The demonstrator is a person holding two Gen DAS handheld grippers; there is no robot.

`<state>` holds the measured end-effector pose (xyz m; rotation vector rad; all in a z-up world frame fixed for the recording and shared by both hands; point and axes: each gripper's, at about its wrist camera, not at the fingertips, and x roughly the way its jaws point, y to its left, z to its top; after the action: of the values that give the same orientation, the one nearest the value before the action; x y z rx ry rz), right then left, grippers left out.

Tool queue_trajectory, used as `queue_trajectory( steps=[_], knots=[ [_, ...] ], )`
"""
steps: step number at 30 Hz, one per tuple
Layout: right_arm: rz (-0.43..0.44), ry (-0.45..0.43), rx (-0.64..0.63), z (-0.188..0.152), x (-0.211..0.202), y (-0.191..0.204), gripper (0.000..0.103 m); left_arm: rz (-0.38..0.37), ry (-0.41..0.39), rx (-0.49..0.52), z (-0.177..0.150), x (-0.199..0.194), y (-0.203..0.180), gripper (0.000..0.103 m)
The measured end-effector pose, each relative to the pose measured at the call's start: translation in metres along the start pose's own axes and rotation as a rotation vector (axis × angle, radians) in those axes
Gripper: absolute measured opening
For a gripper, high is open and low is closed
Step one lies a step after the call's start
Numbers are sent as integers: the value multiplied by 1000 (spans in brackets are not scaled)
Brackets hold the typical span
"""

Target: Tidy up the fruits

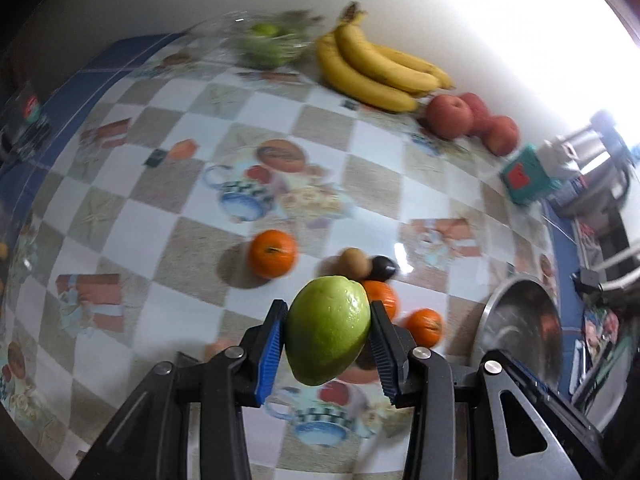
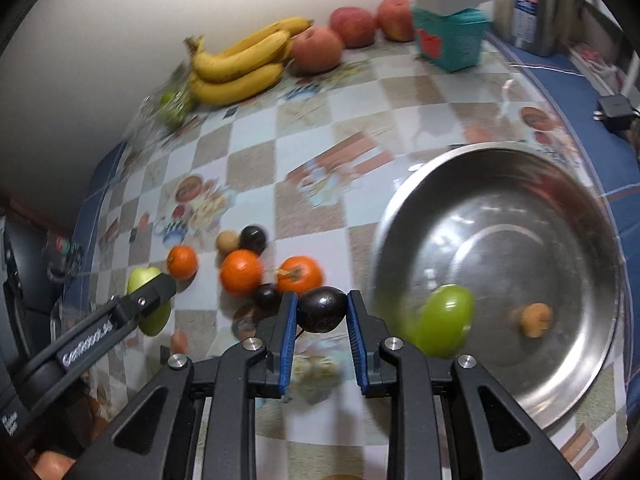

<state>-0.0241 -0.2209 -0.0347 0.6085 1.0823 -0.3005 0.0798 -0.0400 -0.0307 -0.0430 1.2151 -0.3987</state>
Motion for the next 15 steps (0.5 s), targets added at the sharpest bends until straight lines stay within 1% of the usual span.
queue_trajectory(
  steps=[2,9,15],
  knots=[
    [-6,-12,34,3,-4,-12,25,-22,6,32,-3,0,-12,44],
    [-68,-62,151,8,-18,-58,25,-82,4,160,-16,-2,-58,44],
    [-134,-108,232,10,-32,-94,26,-164,16,283,-33,0,-104,44]
  ],
)
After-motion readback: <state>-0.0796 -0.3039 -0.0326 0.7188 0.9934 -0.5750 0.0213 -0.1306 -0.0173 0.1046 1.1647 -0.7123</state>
